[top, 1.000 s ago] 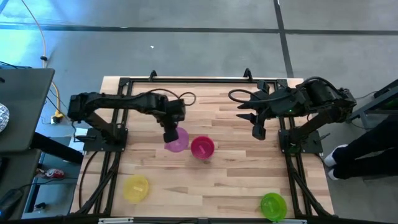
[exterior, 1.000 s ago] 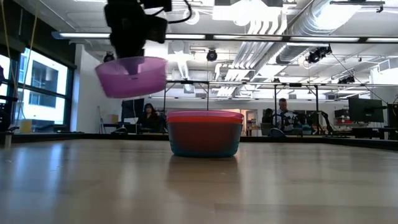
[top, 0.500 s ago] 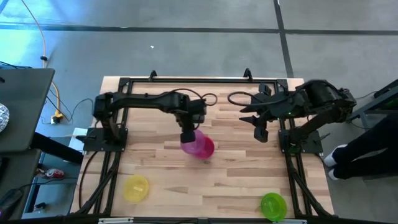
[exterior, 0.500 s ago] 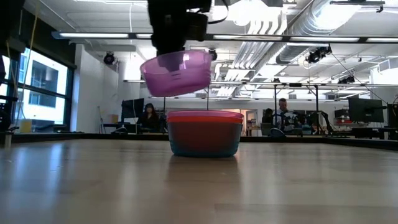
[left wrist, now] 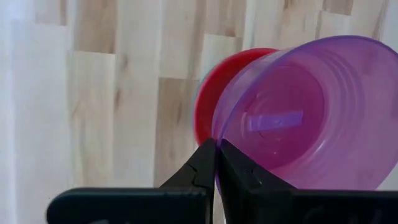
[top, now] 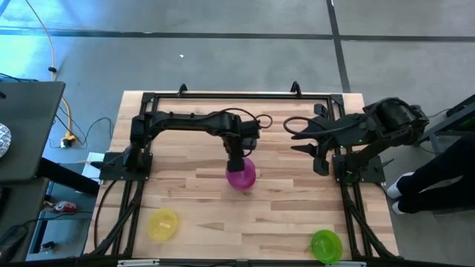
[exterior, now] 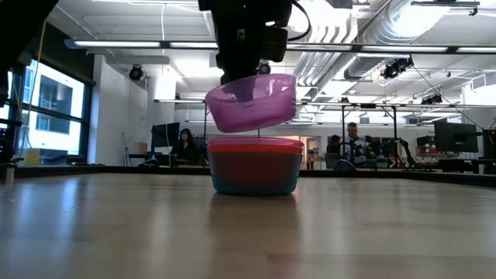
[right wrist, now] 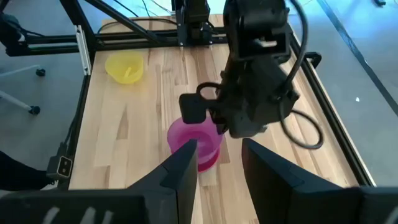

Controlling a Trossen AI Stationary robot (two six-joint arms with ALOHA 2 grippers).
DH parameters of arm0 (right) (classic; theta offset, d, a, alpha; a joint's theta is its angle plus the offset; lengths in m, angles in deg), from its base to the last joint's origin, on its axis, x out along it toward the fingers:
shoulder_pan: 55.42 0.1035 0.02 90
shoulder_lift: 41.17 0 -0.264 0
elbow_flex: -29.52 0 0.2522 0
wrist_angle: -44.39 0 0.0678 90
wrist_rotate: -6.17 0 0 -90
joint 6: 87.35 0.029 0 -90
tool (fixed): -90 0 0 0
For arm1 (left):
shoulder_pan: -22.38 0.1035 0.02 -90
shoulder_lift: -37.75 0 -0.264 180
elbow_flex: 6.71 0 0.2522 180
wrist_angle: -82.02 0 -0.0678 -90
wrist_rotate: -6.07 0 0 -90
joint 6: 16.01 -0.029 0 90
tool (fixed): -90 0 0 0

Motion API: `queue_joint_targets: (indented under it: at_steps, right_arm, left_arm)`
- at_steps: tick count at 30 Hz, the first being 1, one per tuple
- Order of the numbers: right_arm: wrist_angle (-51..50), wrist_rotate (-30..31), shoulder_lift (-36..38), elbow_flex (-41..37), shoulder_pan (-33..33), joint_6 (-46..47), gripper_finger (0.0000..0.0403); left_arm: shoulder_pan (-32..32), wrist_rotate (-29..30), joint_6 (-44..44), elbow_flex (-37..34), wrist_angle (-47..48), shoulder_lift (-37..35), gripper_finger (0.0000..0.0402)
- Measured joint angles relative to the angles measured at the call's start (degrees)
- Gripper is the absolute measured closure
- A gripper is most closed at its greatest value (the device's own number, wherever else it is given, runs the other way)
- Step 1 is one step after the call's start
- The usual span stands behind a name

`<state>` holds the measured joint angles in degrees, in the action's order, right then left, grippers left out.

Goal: Nest bowls inside each other
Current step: Stack the violet bowl on top of the red bowl

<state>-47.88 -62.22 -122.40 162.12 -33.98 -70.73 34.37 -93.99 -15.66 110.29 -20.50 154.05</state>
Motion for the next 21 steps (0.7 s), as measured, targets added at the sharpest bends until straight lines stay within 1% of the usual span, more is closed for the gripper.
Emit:
queue_joint_targets:
  at_steps: [7, 11, 21]
  right_arm:
    - [0.2, 2.0, 0.7, 0.0, 0.9, 0.0, 0.0284]
    - [0.2, 2.2, 0.7, 0.0, 0.9, -0.1, 0.0284]
    - [0.2, 2.2, 0.7, 0.0, 0.9, 0.4, 0.0284]
  left_arm:
    - [-0.5, 0.4, -0.6, 0.2, 1.3, 1.4, 0.0401]
    - [-0.5, 1.8, -0.5, 0.3, 0.6, 2.2, 0.0401]
    - [-0.9, 1.8, -0.1, 0.1, -0.3, 5.2, 0.0401]
